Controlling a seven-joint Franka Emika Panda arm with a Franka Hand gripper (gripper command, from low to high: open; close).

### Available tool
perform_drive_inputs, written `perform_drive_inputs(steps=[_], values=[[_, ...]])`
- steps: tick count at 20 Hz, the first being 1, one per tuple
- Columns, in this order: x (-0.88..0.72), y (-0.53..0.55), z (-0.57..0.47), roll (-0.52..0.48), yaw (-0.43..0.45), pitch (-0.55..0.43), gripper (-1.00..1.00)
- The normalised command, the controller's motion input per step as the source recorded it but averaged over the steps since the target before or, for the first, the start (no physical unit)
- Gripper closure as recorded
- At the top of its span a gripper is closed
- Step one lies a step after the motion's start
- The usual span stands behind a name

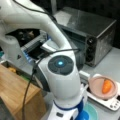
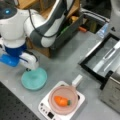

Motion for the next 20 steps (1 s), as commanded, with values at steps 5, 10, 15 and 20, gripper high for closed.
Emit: perform_drive_inputs(steps=[5, 10, 15, 20], values=[[-0.24, 0.00, -0.29, 0.127, -0.004, -0.157, -1.00], [-0.13, 0.02, -0.29, 0.119, -0.008, -0.215, -1.00], [-0.02, 0.03, -0.26, 0.138, -0.009, -0.194, -1.00], [0.04, -0.03, -0.16, 0.141, -0.013, -0.157, -1.00]])
